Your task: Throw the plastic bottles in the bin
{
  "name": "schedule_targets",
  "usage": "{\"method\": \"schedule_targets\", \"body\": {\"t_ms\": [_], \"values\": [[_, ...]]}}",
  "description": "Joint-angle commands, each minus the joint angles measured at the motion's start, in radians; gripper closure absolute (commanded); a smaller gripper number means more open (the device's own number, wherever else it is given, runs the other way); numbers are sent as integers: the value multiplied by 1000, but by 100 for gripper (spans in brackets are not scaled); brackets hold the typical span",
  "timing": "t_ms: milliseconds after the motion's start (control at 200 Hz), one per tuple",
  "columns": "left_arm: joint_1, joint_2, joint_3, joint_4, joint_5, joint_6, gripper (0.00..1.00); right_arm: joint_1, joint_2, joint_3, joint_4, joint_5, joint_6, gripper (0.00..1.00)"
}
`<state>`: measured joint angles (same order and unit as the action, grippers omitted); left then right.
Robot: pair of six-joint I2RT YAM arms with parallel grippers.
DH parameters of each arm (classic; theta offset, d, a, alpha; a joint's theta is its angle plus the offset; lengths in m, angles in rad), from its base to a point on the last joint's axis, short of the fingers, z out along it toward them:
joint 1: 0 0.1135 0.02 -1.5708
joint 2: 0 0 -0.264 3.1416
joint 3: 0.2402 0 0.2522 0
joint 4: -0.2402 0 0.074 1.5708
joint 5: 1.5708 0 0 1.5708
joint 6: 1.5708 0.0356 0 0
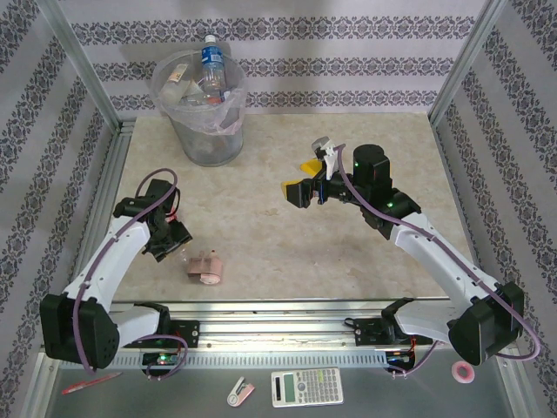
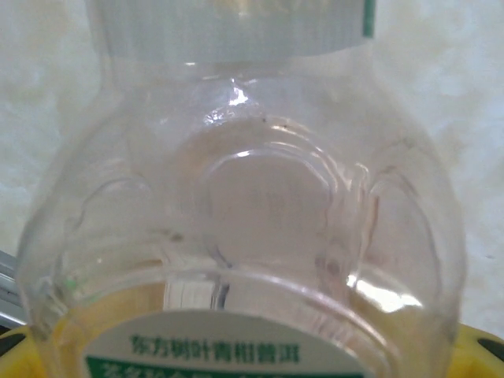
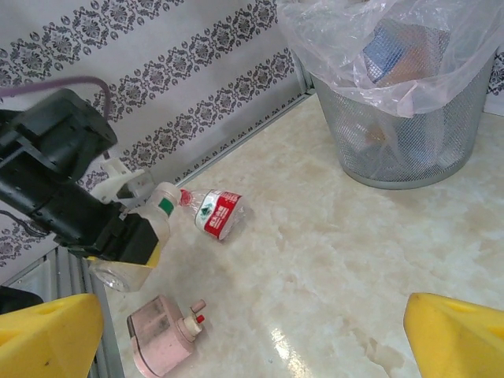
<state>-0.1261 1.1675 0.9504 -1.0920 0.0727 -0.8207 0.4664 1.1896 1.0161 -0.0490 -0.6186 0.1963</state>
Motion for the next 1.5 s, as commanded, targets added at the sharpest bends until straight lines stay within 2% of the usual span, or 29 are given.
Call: {"method": "schedule_targets", "body": {"t_ms": [0, 285, 525, 1029, 1224, 1499], "values": [[-39, -14, 106, -69, -53, -24, 52, -13, 2, 11, 13, 2, -1, 2], [-173, 80, 447, -33, -179, 65, 52, -20, 6, 19, 8, 6, -5, 2], [-217, 155, 690, 101, -211, 187, 52, -21, 11, 30, 2, 11, -2, 2], [-270, 203, 878, 454, -182, 426, 53, -20, 44, 61, 1, 11, 1, 2], [-297, 255, 960, 670, -198, 580, 53, -18, 67, 80, -1, 3, 3, 2], [-306, 300, 982, 1041, -216, 777, 61, -18, 85, 99, -7, 11, -1, 2]]}}
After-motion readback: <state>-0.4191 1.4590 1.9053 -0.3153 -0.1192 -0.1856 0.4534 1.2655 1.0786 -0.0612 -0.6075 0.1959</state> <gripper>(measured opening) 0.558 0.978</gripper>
